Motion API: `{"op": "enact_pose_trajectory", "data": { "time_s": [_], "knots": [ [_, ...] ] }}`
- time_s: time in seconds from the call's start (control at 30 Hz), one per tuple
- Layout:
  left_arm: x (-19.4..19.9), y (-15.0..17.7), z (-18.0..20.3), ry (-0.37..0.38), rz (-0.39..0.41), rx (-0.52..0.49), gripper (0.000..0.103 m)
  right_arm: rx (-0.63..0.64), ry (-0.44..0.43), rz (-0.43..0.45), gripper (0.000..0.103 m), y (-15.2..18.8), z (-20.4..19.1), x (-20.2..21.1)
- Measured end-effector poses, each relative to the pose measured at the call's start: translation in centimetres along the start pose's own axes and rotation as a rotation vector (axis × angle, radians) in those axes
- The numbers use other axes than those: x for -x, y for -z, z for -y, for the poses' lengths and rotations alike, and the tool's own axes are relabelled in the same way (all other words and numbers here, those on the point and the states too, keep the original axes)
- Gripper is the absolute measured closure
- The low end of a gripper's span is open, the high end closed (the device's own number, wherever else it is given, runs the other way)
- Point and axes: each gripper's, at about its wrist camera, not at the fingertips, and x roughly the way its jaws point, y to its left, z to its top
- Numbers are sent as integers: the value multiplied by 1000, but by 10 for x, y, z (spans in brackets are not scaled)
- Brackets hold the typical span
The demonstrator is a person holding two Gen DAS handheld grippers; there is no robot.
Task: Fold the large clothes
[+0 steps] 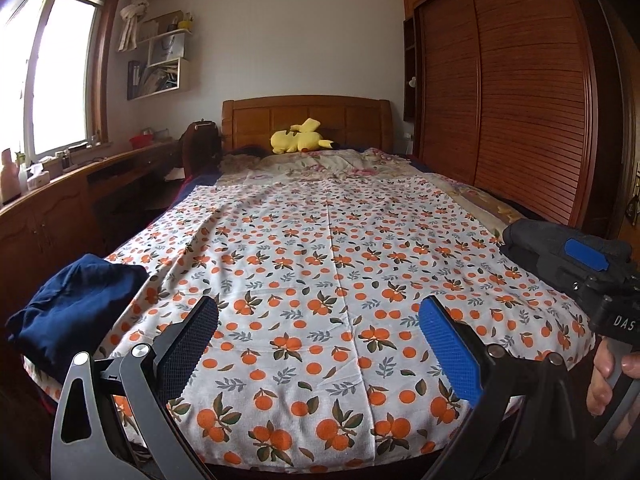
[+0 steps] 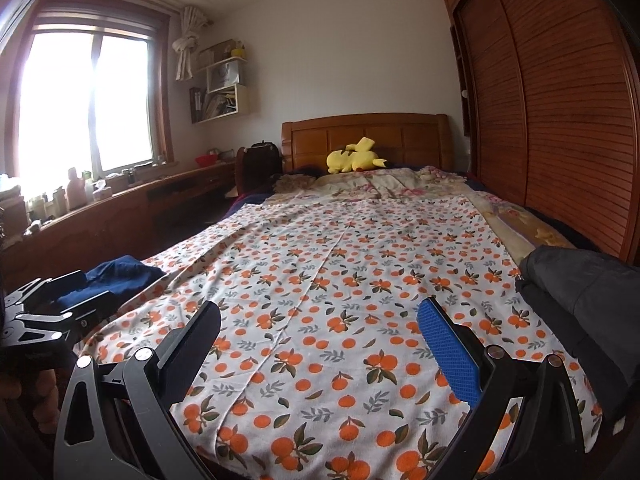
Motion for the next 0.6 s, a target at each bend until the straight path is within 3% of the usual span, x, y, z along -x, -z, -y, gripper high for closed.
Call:
{"op": "enact_pose_trajectory", "data": {
  "time_s": [0.6],
  "knots": [
    [7, -2, 1, -3, 9, 1, 2, -1, -4, -1, 8, 0, 1, -2]
  ]
}}
